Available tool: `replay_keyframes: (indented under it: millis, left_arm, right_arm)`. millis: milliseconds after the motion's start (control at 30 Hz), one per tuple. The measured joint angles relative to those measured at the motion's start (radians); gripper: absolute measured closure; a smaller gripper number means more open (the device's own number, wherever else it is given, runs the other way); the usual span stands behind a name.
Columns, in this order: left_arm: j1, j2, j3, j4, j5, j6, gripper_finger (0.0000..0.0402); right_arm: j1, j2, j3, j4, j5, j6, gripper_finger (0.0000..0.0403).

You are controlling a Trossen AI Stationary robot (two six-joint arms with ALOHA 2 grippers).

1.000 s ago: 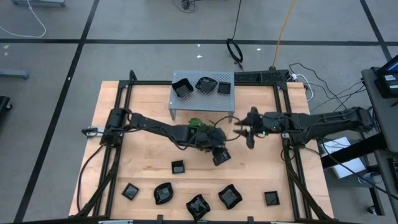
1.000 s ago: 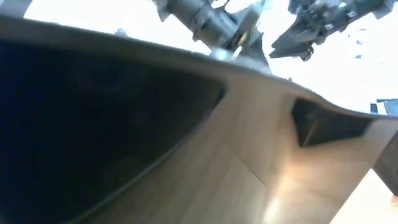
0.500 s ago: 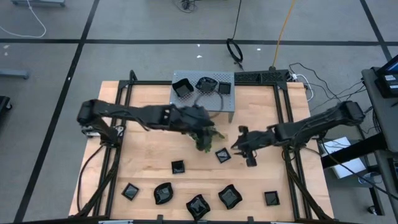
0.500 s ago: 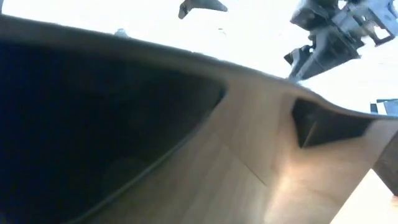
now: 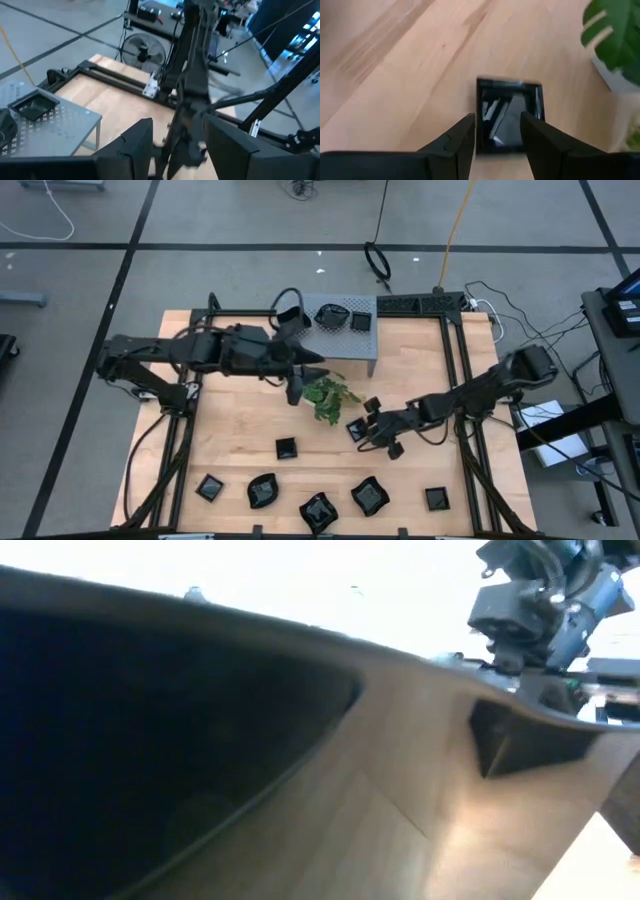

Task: Pick & Place Mini shaped plates
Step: Stack the square plate on top of the stacked square plates on the shelf

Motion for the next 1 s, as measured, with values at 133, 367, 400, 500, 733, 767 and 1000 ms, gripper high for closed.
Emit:
replay_keyframes:
  millis: [133,367,400,500,733,767,1000]
  left_arm:
    - [-0.003,-0.014,0.000,0.007,-0.005,0.000,0.0224]
    - [-0.005,-0.019,-0.001,-0.027,-0.005,0.000,0.0224]
    - [-0.005,-0.018,-0.001,-0.041,-0.005,0.000,0.0224]
    - [-0.005,-0.017,-0.001,-0.062,-0.005,0.000,0.0224]
    - [-0.009,-0.018,-0.001,-0.074,-0.005,0.000,0.0224]
    - [-0.009,-0.018,-0.001,-0.074,-0.005,0.000,0.0224]
    - [-0.009,-0.018,-0.001,-0.076,-0.005,0.006,0.0224]
  right_arm:
    - [0.000,0.076,0.000,0.095,0.002,0.040,0.0259]
    - [0.005,0.145,0.000,0.162,0.001,0.056,0.0260]
    - [0.005,0.153,0.000,0.167,0.001,0.065,0.0261]
    - [0.005,0.167,0.001,0.172,0.001,0.076,0.0272]
    - [0.005,0.179,0.003,0.173,0.000,0.080,0.0335]
    - [0.005,0.179,0.003,0.172,0.000,0.087,0.0349]
    - [0.004,0.142,-0.001,0.145,0.006,0.116,0.0396]
